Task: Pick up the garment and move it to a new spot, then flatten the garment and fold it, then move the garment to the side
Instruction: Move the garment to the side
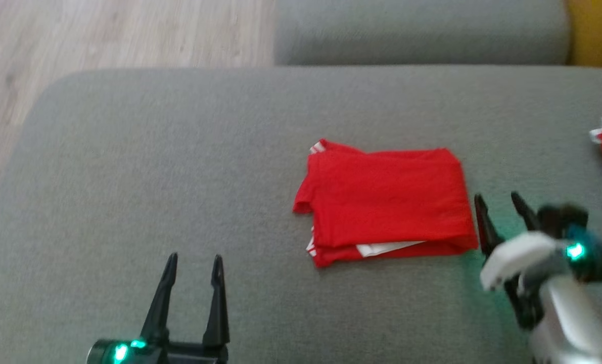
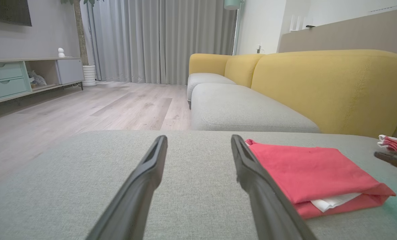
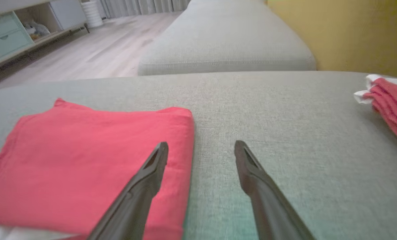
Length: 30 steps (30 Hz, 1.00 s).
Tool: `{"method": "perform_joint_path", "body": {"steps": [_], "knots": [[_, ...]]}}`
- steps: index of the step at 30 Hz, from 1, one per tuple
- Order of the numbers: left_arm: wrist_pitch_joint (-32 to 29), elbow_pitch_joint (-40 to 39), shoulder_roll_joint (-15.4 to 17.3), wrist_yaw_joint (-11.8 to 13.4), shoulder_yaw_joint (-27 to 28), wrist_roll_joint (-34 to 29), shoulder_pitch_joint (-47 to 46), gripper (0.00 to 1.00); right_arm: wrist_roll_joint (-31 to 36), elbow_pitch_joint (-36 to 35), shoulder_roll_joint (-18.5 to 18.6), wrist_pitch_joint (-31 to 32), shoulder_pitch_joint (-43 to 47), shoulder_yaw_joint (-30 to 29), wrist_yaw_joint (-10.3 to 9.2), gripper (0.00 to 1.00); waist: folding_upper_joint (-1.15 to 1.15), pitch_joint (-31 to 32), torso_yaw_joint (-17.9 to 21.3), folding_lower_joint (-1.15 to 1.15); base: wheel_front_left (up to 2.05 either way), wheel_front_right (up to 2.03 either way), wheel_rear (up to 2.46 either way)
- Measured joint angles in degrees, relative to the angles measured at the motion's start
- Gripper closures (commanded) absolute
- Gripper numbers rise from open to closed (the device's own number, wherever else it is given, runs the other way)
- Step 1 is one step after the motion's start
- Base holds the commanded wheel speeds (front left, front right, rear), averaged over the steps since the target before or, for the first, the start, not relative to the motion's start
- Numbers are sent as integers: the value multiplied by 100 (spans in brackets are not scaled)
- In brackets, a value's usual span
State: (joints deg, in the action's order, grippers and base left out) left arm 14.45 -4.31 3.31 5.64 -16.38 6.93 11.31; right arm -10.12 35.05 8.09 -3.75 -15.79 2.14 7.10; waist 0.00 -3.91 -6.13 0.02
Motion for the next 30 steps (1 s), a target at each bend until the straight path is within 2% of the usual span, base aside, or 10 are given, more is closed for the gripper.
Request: {"method": "perform_joint_path", "body": {"steps": [6, 7, 9, 14, 17, 25, 30], "knots": [[0, 69, -1, -83, -103, 58, -57, 0, -137, 996, 30, 671, -714, 132, 0, 0, 0, -216, -129, 0, 0, 0, 0], [0, 80, -1, -92, -129, 58, -59, 0, -226, 1195, 26, 836, -782, 223, 0, 18, 0, -253, -151, 0, 0, 0, 0], [0, 83, -1, -92, -141, 58, -80, 0, -460, 1357, 8, 953, -879, 412, 0, 100, 0, -323, -178, -2, 0, 0, 0], [0, 19, 0, -53, -93, 58, -202, 0, -738, 1395, 129, 681, -1186, 923, 1, 100, 0, -462, -61, -1, 0, 0, 0], [1, -148, -1, -53, -68, 58, -219, 0, -604, 1330, 401, 403, -1290, 1127, 1, 100, 0, -538, 137, -2, 0, 0, 0], [9, -521, -3, -165, 159, 125, -539, 0, -438, 544, 1546, 285, -2014, 1519, 1, 100, 0, -883, 884, -1, 0, 0, 0], [9, -537, -4, -163, 412, 41, -804, 0, -442, 32, 2175, 461, -2287, 1605, 1, 100, 0, -1217, 1291, -1, 0, 0, 0]]}}
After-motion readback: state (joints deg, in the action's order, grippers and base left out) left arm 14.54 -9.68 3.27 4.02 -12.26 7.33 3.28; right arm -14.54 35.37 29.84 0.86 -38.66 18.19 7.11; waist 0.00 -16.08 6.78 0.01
